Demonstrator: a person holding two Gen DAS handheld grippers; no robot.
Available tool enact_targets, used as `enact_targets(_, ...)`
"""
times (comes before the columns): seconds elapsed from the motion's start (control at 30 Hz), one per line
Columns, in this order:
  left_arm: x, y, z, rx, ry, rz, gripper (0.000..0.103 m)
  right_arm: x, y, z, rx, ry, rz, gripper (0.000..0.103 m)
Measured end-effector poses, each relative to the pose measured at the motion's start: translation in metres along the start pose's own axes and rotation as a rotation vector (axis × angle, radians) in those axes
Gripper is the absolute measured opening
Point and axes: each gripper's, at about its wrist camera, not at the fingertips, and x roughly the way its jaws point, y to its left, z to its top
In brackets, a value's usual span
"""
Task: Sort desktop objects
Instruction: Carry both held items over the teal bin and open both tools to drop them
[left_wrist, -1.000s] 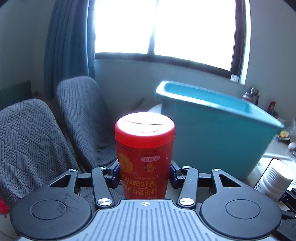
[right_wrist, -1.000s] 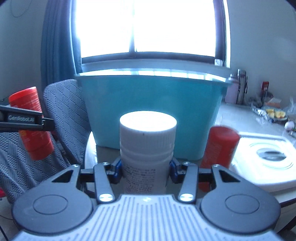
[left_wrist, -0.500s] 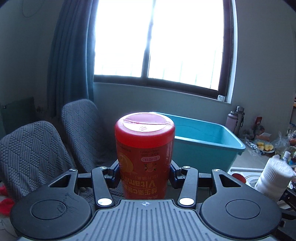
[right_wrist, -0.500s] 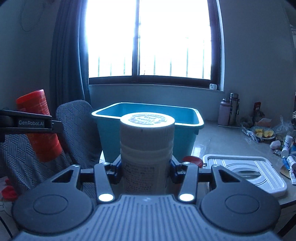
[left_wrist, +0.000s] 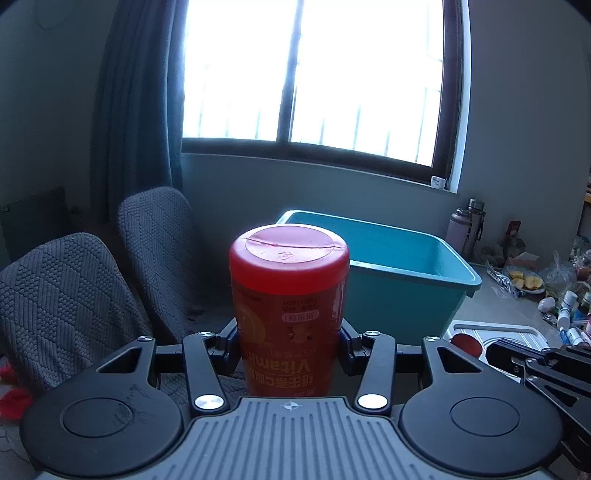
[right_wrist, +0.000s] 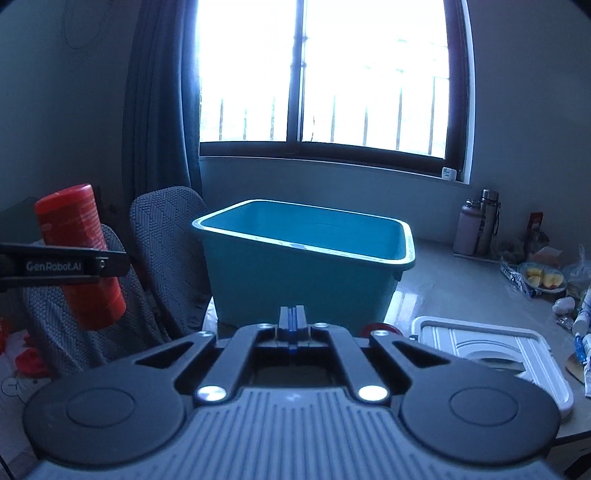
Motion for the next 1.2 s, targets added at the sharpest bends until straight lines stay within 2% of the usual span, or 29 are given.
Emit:
enact_targets(0.3,0.018,-0.006,0.005,0.041,0.003,-0.047,0.05,0.004,-0.008,-0.005,0.011,0.024,-0.033,0.001)
enact_targets(0.6,0.04,-0.01,0.03,0.051,0.0,-0.045,0.05,0.016,-0.015,0.008,0.026,0.002,-0.035,0.001)
enact_targets(0.97,0.118,-0.037,0.099,0.102,-0.021,-0.091,0.05,0.063,-0.046,0.044,0.054,-0.026,-0.059,0.001)
enact_targets(1.2,0.173,-0.056,0.13,0.135,-0.007,-0.154,0.05,0.088,-0.067,0.059,0.091,-0.03,-0.115,0.001)
